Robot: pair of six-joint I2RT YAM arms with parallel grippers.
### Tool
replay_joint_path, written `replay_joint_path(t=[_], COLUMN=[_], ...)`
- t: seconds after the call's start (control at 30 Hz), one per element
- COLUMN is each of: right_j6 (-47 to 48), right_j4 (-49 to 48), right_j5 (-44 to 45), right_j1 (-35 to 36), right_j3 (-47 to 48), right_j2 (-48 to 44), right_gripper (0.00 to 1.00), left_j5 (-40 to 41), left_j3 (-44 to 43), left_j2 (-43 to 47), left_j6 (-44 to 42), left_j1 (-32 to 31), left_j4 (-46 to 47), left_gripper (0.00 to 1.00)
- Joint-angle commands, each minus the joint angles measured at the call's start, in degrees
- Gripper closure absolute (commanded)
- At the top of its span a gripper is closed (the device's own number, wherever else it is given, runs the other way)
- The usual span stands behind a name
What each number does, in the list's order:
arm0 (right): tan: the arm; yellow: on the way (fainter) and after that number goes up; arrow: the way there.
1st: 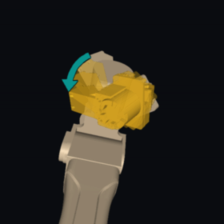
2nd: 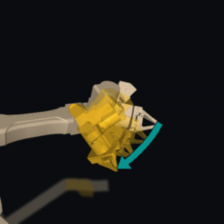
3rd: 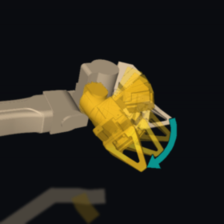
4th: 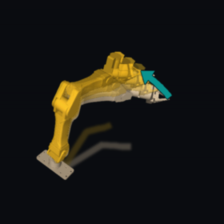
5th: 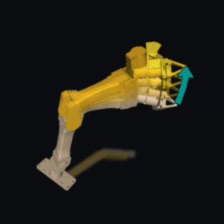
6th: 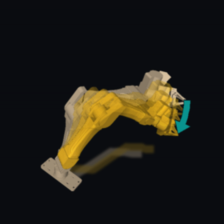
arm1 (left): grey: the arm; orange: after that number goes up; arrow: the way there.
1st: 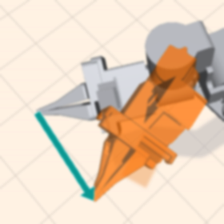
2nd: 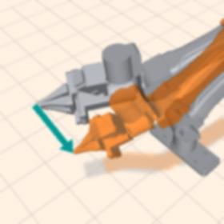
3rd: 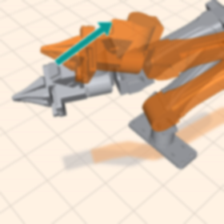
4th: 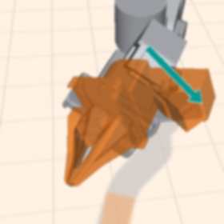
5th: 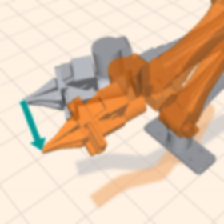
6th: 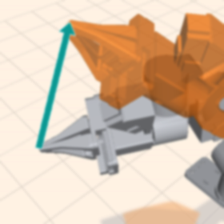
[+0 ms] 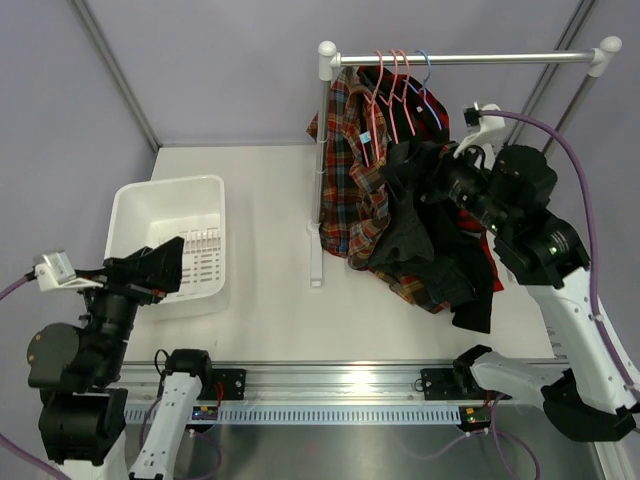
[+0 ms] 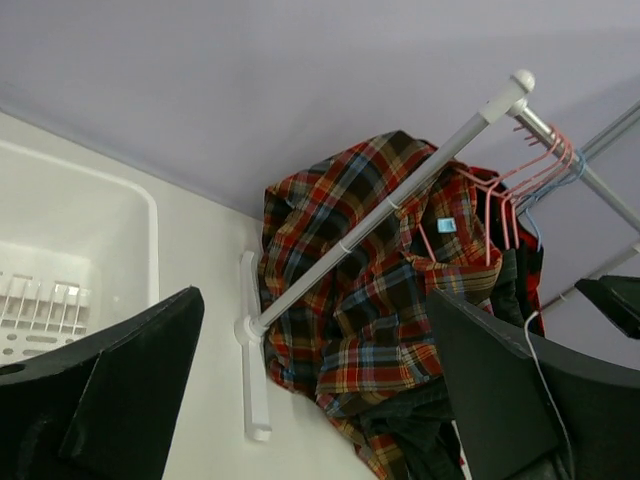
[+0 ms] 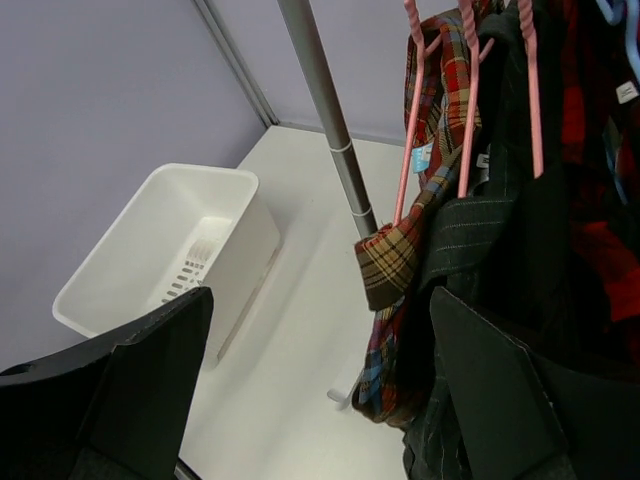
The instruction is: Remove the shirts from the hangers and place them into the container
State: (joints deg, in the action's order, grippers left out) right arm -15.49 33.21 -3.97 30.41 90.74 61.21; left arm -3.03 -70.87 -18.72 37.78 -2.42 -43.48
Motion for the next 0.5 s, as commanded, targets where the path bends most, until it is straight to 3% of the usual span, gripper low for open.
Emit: replay_joint_path(t=[0.0, 0.13, 0.3, 0.47], right_j6=[2.5, 2.0, 1.9, 2.2], right_j4=[-3.2, -1.8, 7.7, 6.3], right_j5=[1.0, -0.6, 3.8, 10.2], right_j1=[1.1, 1.3, 1.3, 1.3], right_j3=[3.5, 11.2, 25.2, 25.5], right_j2=[5.0, 12.2, 24.9, 28.4], right_gripper=[0.00, 0.00, 0.03, 0.13], left_j5=[-6.5, -8.5, -8.9, -8.1], left_j3=[-0.7, -2.2, -3.8, -3.3], left_j2=[-3.1, -7.5, -11.1, -10.7], left_j6=[-0.5, -0.5, -2.9, -5.2], left_j1=[0.3, 0.2, 0.3, 0.3], left_j4=[-1.3, -3.6, -7.0, -6.7], left_gripper=[0.01, 0.01, 0.01, 0.01])
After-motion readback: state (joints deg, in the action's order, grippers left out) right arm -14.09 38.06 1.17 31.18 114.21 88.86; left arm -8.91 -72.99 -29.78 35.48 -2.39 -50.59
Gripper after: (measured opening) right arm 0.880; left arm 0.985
